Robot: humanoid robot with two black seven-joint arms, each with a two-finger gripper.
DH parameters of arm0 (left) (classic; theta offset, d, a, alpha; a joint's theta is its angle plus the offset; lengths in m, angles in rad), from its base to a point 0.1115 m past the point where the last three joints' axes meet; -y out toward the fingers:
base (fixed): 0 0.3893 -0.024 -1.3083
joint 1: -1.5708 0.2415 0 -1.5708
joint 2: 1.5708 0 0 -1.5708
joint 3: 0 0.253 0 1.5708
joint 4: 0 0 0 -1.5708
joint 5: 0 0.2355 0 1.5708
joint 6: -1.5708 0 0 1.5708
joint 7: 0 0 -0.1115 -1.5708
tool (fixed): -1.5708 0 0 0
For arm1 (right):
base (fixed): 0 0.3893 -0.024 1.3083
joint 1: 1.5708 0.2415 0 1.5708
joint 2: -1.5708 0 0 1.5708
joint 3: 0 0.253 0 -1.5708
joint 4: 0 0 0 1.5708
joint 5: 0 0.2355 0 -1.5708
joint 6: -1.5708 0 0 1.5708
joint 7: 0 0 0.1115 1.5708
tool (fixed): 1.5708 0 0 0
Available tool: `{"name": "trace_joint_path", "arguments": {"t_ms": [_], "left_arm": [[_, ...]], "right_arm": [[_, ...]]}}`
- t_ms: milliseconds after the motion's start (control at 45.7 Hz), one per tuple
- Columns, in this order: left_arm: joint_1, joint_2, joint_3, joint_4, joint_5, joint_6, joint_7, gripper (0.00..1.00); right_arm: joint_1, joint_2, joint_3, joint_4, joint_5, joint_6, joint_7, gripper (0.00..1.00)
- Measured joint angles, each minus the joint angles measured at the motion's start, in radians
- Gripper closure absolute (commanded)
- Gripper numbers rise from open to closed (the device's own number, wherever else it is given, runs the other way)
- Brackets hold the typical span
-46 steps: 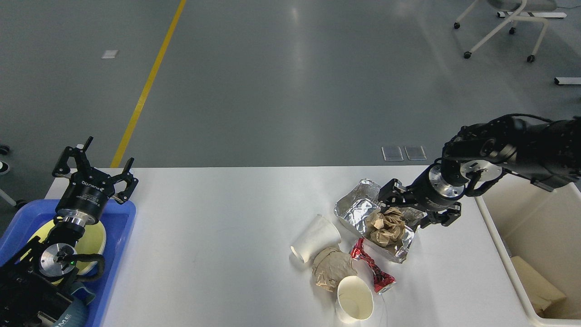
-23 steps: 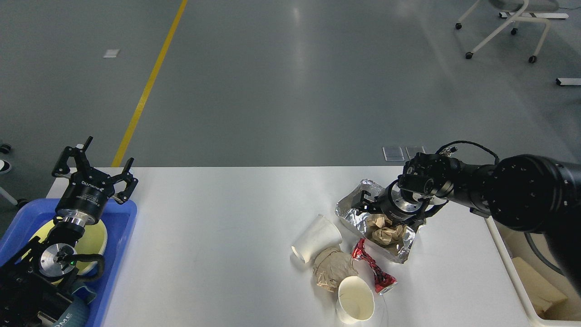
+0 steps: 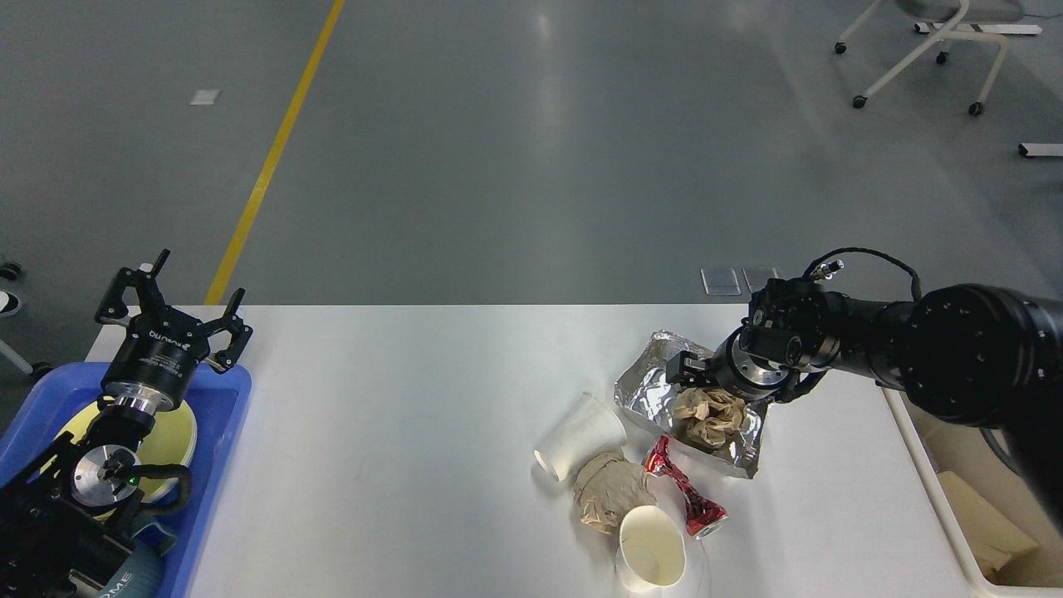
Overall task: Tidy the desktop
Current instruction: 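Lower the right gripper into the foil tray and grasp the food scraps, then carry the food scraps with the right gripper and drop them in the bin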
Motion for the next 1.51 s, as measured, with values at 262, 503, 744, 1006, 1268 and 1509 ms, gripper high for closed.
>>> {"name": "trace_joint_path", "arguments": {"t_ms": [262, 503, 744, 1006, 1268, 1509], "left_arm": [[0.000, 0.000, 0.000, 0.000, 0.000, 0.000, 0.000, 0.04], [0.000, 0.000, 0.000, 0.000, 0.000, 0.000, 0.000, 0.04], [0.000, 0.000, 0.000, 0.000, 0.000, 0.000, 0.000, 0.04], [0.000, 0.000, 0.000, 0.000, 0.000, 0.000, 0.000, 0.04], [0.000, 0.000, -0.001, 0.000, 0.000, 0.000, 0.000, 0.04], [0.000, 0.000, -0.001, 0.000, 0.000, 0.000, 0.000, 0.04]], "right_arm": [[-0.096, 0.012, 0.007, -0.081, -0.005, -0.032, 0.001, 0.02], [-0.106, 0.015, 0.013, -0.078, 0.008, -0.054, 0.002, 0.39], [-0.105, 0.018, 0.027, -0.056, 0.026, -0.054, 0.000, 0.90], [-0.093, 0.017, 0.033, -0.039, 0.096, -0.054, 0.001, 1.00], [-0.074, 0.005, 0.031, 0.001, 0.099, -0.045, -0.002, 1.00], [0.007, -0.044, 0.031, 0.087, 0.099, -0.046, -0.002, 1.00]]}}
